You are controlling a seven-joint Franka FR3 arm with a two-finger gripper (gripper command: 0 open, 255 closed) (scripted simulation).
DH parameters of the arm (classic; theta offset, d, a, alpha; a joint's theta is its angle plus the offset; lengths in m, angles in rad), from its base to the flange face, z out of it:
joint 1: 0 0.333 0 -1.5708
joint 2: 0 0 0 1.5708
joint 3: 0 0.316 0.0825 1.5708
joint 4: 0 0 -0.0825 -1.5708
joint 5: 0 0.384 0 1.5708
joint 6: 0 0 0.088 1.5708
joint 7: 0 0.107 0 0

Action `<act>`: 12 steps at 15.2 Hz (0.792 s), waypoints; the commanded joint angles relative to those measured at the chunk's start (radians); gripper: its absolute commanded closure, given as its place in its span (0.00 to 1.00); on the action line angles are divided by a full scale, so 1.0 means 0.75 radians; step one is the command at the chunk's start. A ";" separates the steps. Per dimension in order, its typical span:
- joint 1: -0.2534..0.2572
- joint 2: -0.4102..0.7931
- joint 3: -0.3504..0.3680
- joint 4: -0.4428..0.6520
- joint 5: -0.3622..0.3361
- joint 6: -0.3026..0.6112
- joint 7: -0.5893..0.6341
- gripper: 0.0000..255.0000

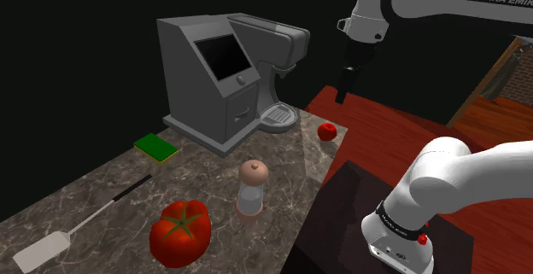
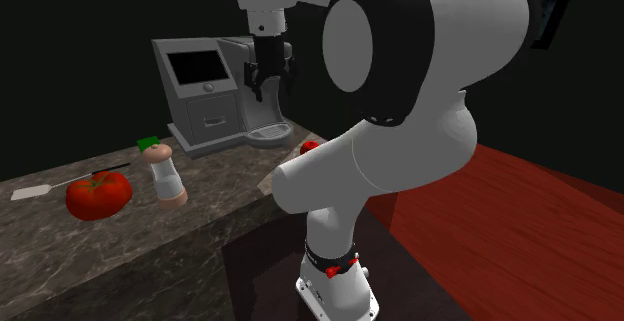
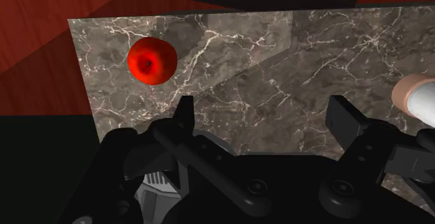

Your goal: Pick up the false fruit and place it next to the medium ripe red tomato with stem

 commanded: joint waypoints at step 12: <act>-0.101 0.131 -0.112 -0.345 -0.167 0.561 -0.113 0.00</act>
